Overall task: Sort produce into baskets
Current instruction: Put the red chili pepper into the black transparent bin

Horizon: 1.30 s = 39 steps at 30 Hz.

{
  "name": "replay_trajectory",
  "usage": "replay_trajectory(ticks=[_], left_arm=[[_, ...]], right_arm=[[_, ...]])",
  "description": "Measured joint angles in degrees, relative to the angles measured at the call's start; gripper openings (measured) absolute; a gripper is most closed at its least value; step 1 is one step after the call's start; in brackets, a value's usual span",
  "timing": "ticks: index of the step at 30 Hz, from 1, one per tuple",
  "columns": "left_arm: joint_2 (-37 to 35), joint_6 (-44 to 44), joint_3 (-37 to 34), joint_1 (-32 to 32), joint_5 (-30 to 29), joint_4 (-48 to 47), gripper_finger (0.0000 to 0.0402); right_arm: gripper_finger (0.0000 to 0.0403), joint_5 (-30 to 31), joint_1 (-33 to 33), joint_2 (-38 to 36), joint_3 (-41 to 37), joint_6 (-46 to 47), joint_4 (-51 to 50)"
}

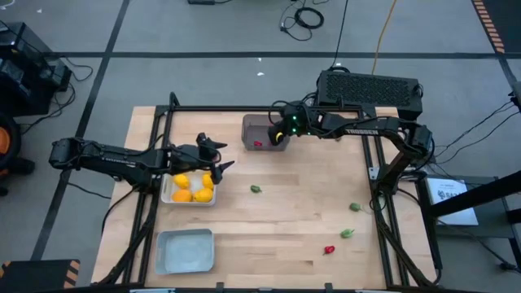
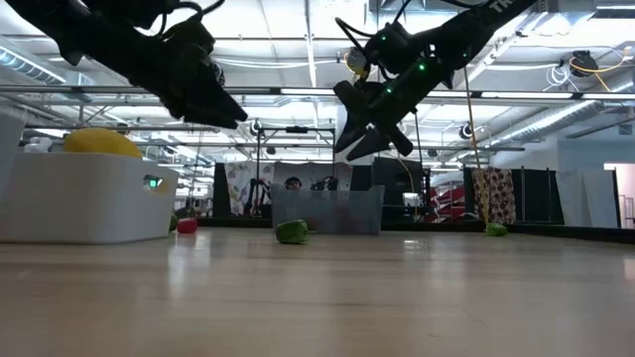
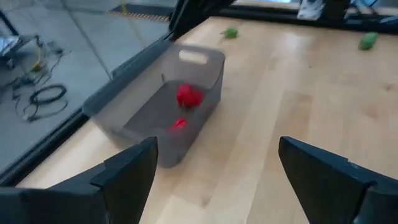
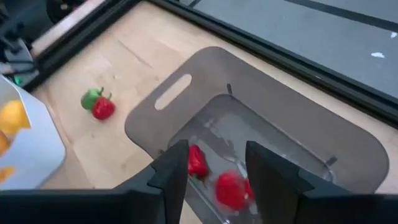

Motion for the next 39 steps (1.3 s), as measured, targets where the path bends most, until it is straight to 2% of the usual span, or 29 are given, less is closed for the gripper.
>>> replay_trajectory(ticks=[5,8,13,17,20,24,28,34,39], left_arm=[[0.0,-2.5,0.0,0.2,-5.0,-4.2,0.0341],[0.0,-4.6,0.0,1.7,-5.5,-5.1,0.0341],[0.0,-8.5,2.6,6.4,1.1,-8.9,0.0341],[0.0,-9.1,7.1,10.7,4.3,-18.1,0.0341],[0.1,-10.3,10.2,13.7,6.8,-23.3,0.0341],[1.4,-16.1,12.3,17.6,11.6,-28.8,0.0341],[3.9,-20.4,13.1,21.1,16.1,-32.5,0.0341],[10.3,-19.7,17.7,22.3,21.1,-37.9,0.0341],[17.6,-19.5,23.6,22.1,21.2,-44.9,0.0341]], right_arm=[[0.0161,0.0,0.0,0.0,0.0,-5.1,-1.6],[0.0162,0.0,0.3,0.0,0.0,-7.7,-2.9],[0.0162,0.0,2.1,0.0,0.0,-11.2,-5.3],[0.0162,-0.1,5.1,-0.4,0.0,-13.9,-6.0],[0.0162,1.7,7.9,-2.0,0.0,-14.1,-10.5],[0.0162,13.4,13.5,-5.9,0.0,-9.6,-23.4],[0.0162,23.5,21.8,-9.3,0.0,-0.3,-33.9],[0.0162,30.2,33.1,-9.9,-0.6,14.8,-44.0],[0.0162,32.0,37.5,-9.8,-5.8,19.2,-41.4]])
